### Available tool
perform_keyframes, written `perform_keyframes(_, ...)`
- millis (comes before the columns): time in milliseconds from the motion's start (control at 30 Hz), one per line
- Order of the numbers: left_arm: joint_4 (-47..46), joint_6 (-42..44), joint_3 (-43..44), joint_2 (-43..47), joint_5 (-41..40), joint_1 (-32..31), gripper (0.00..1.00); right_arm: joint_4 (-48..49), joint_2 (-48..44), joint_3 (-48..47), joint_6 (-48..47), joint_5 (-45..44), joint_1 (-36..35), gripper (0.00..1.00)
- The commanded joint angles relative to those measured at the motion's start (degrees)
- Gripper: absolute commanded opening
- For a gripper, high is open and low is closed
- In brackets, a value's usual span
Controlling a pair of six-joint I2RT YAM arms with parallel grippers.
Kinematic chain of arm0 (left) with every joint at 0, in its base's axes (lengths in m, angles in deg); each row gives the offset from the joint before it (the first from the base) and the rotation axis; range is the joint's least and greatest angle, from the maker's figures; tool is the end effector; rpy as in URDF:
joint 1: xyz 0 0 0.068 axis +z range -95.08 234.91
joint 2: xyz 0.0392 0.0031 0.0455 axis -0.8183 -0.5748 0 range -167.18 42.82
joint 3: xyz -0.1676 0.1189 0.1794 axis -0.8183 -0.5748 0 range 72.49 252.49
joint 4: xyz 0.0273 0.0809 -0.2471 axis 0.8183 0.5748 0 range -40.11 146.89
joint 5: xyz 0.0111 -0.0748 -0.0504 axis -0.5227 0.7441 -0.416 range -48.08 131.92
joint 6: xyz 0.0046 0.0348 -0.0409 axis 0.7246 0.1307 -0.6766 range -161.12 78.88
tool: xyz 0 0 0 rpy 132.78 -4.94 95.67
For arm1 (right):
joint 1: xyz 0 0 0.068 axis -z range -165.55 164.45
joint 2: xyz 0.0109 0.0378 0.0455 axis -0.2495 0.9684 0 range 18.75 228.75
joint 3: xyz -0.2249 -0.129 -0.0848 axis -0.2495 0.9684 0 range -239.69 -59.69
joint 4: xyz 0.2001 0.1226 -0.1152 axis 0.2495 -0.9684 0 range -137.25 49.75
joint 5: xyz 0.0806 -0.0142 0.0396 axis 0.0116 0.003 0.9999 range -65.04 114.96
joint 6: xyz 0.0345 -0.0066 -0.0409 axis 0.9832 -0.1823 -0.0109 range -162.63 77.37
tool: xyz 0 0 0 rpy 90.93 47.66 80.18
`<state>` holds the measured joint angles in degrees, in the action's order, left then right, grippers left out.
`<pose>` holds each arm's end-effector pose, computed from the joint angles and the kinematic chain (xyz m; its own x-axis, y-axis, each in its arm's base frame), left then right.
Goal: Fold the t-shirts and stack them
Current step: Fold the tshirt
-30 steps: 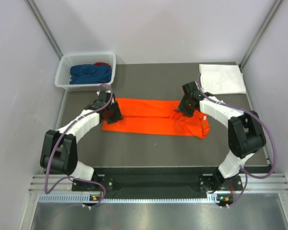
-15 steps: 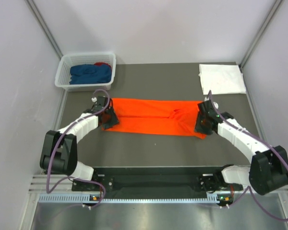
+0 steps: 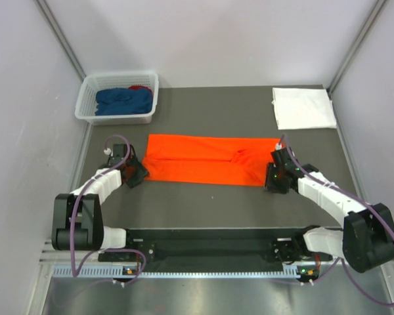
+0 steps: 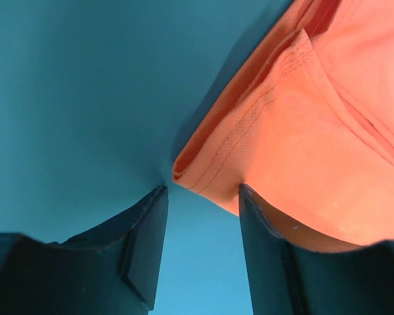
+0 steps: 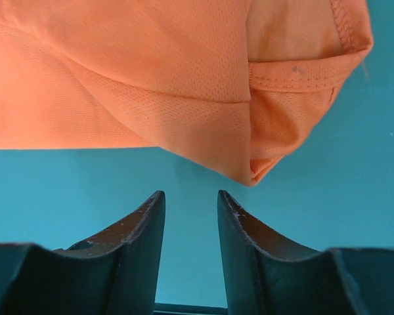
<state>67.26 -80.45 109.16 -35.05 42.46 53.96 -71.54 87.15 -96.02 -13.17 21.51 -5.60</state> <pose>0.2454 -0.0044 0.1619 -0.6735 -0.6227 -0.3983 -0.5240 0.7823 -0.3368 0.1993 0.0705 0.1818 -0.8870 0.1989 -0.4168 0.1370 0.9752 0.1737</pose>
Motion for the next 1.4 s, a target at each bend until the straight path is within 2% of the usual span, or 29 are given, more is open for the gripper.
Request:
perform_keyframes(0, -2.1, -0.8, -1.8, 0.6, -2.5, 0.2, 0.53, 3.3, 0.9, -0.1, -0.5, -0.1, 0.2, 0.39)
perform_keyframes(133, -1.2, 0.1, -0.1, -1.8, -3.8, 0.3, 0.51, 1.6, 1.6, -1.2, -0.7, -3.1, 0.2, 0.39)
perform_keyframes(200, -0.3, 0.5, 1.3, -2.5, -5.4, 0.2, 0.47, 0.6, 1.0, -1.4, -0.3, -4.6, 0.3, 0.39)
perform_keyframes(233, -0.2, 1.0, 1.6, -2.8, -6.2, 0.2, 0.38, 0.0, 0.6, -1.5, 0.9, -5.3, 0.2, 0.39)
perform_keyframes(267, 0.1, 1.1, 2.4, -3.0, -6.8, 0.4, 0.19, -2.1, 0.4, -1.8, 1.9, -8.3, 0.1, 0.39)
perform_keyframes(300, 1.1, 1.3, 3.1, -3.6, -8.0, 0.5, 0.09, -3.1, 0.0, -2.1, 4.9, -9.7, 0.3, 0.39)
perform_keyframes(333, 1.4, 1.4, 3.5, -3.9, -8.3, 0.5, 0.02, -4.0, -0.3, -1.9, 6.5, -10.4, 0.3, 0.39)
perform_keyframes(367, 1.6, 1.4, 4.4, -4.3, -8.4, 0.5, 0.0, -4.6, -0.5, -1.5, 8.1, -9.3, 0.2, 0.39)
perform_keyframes(500, 1.9, 1.0, 5.5, -6.2, -6.9, 2.6, 0.0, -5.7, -2.5, 0.9, 21.6, -3.8, 2.1, 0.4)
perform_keyframes(700, 0.7, 1.2, 5.4, -6.3, -4.6, 2.6, 0.0, -11.6, -5.2, 1.6, 33.9, -0.6, 7.0, 0.38)
perform_keyframes(867, 1.2, 1.1, 6.6, -5.7, -3.4, 2.6, 0.0, -15.0, -6.5, 2.5, 36.6, 1.3, 15.2, 0.38)
perform_keyframes(967, 0.0, 0.6, 6.0, -5.4, -2.1, 2.5, 0.0, -12.9, -7.0, 2.9, 36.4, 2.8, 19.6, 0.38)
perform_keyframes(1367, -2.1, 0.4, 4.6, -6.9, -0.8, 2.6, 0.0, -5.4, -2.1, 4.8, 38.3, 5.5, 19.6, 0.33)
